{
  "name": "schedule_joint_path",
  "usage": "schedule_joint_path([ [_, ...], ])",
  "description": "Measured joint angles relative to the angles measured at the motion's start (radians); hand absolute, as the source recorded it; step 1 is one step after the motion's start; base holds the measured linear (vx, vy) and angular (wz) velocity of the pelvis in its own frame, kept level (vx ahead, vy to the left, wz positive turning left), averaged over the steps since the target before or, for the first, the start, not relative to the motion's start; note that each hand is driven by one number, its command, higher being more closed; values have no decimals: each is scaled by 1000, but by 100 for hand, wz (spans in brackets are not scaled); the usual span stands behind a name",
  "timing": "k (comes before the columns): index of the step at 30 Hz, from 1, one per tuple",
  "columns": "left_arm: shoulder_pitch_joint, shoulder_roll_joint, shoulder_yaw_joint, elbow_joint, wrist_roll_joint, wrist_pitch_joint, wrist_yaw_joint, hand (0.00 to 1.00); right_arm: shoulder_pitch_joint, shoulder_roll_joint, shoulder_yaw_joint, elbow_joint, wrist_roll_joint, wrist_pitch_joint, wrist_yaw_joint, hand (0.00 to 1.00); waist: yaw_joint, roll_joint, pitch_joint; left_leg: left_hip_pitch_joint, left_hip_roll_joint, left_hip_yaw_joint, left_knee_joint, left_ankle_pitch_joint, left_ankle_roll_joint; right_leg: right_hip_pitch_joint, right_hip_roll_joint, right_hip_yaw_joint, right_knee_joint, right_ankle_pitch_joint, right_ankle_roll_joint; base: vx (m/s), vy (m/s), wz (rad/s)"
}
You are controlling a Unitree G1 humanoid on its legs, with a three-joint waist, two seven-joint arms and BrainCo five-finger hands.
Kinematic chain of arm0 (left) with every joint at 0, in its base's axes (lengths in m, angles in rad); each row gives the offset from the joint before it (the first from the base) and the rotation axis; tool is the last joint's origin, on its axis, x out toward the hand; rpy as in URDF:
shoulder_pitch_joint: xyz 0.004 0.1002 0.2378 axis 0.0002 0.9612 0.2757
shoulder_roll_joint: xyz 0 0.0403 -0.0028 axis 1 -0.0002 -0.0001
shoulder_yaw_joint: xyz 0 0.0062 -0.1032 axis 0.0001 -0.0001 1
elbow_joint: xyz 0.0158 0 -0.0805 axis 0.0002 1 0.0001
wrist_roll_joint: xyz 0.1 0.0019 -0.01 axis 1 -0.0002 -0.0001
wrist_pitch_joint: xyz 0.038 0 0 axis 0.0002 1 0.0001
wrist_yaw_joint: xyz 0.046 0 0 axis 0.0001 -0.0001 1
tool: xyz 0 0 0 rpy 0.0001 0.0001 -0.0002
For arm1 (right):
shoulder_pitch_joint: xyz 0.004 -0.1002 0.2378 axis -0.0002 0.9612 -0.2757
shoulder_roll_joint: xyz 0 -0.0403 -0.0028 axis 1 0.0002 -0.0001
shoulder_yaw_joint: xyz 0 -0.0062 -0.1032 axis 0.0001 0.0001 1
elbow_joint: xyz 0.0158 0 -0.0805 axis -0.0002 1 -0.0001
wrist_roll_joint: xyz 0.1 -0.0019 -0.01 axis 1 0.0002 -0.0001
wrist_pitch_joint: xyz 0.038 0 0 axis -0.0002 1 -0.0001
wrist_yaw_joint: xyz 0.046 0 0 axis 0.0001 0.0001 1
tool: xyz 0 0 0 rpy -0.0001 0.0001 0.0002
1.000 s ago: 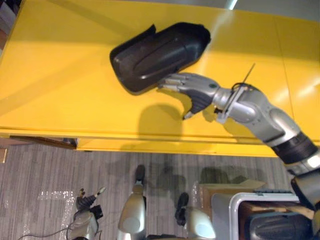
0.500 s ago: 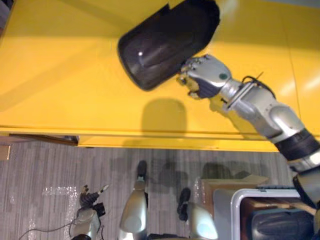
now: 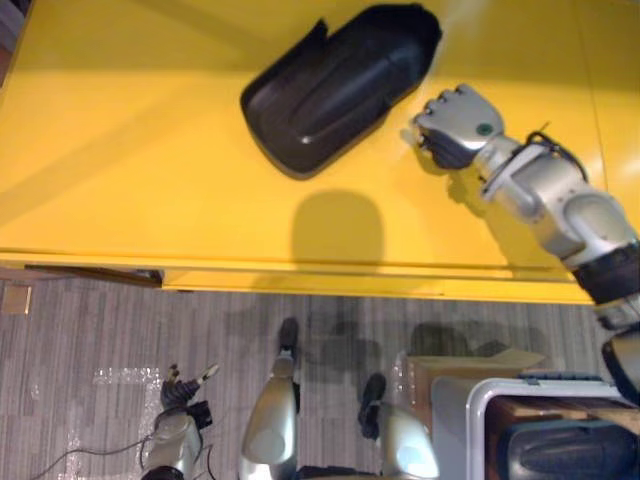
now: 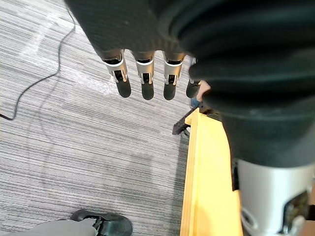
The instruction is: Walk over and take plastic housings, then place them on the shelf
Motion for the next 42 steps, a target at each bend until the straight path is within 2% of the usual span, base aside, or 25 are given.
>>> schedule_joint_path([
  [2,0,0,0,-2,0,1,0,0,-1,-30,-14,6,2,0,-28,0,1,0,0,0,0,0,0,0,0,0,0,0,0,0,0,0,0,0],
  [8,4,0,-1,-32,-3,1,0,0,-5,-57,-141,-10,80,21,-237,0,-2,3,1,0,0,2,0,1,0,0,-1,0,-2,0,0,0,0,0],
  [10,4,0,-1,-33,-4,0,0,0,-12,-68,-161,-46,94,9,-255,0,-3,3,2,0,-1,4,0,1,0,0,-2,0,-3,0,0,0,0,0],
  [13,4,0,-2,-34,-34,2,0,0,-26,-75,-160,-123,125,-40,-243,0,-11,5,3,0,-2,4,0,1,0,0,-4,0,-4,0,0,0,0,0],
  [15,4,-1,-4,-33,-34,1,-1,0,-26,-75,-146,-178,131,-65,-204,0,-9,11,6,0,-2,4,0,1,0,0,-4,-1,-3,0,1,0,0,0],
  [23,4,-11,-22,-27,-39,-13,-1,0,-64,-41,-17,-195,161,-89,-44,0,4,13,7,0,-4,-7,0,2,1,0,-6,-6,3,-1,2,0,0,1],
  [31,4,-19,-21,-20,-40,-12,-1,0,-145,10,100,-110,201,-109,123,0,14,14,8,-7,-4,-13,0,5,3,-3,-8,-13,8,-3,3,0,0,4],
  [35,4,-25,-20,-20,-40,-12,0,0,-165,23,138,-65,201,-125,152,0,29,14,8,-10,-4,-14,0,6,3,-4,-8,-18,9,-3,3,0,0,0],
  [39,2,-42,-19,-24,-40,3,0,0,-204,53,166,-23,222,-150,255,0,34,14,8,-12,-4,-18,0,8,3,-4,-8,-25,9,-3,3,0,-4,1],
  [40,3,-41,-19,-25,-40,6,0,0,-207,54,172,-23,225,-152,266,100,36,14,8,-12,-4,-18,0,8,3,-4,-8,-26,9,-3,3,0,0,0],
  [42,2,-41,-19,-29,-40,10,0,0,-225,66,181,-12,235,-153,302,100,38,14,8,-12,-4,-18,0,9,3,-3,-8,-26,9,-3,3,0,0,0],
])
